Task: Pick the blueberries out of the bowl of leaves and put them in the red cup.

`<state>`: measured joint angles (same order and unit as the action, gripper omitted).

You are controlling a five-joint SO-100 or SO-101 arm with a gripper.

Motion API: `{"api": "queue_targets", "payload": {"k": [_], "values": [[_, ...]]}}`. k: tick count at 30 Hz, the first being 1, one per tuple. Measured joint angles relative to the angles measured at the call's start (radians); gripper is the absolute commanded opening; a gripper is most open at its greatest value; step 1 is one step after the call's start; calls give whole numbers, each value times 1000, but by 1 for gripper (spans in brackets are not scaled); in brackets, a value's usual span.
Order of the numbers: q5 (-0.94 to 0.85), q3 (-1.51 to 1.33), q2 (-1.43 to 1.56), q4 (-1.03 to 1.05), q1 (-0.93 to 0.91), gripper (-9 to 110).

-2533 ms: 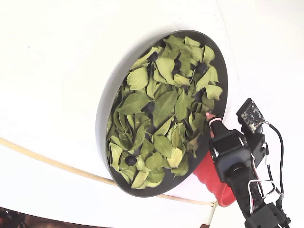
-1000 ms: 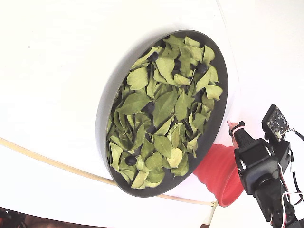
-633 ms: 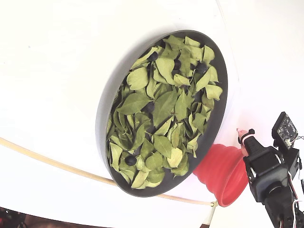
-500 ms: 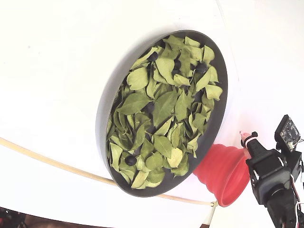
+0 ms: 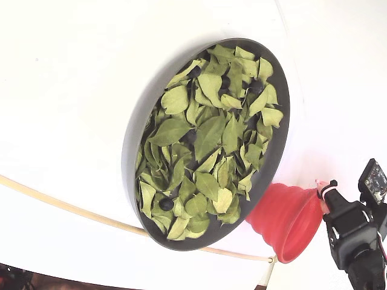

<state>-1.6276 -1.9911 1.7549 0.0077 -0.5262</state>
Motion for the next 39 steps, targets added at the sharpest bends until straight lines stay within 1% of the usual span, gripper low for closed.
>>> {"api": "queue_targets", "payload": {"k": [7,25,39], "values": [[-2,-12,48,20,-34,10],[-38,-43,48,28,-133,10],[-52,-52,48,28,-178,11]]}}
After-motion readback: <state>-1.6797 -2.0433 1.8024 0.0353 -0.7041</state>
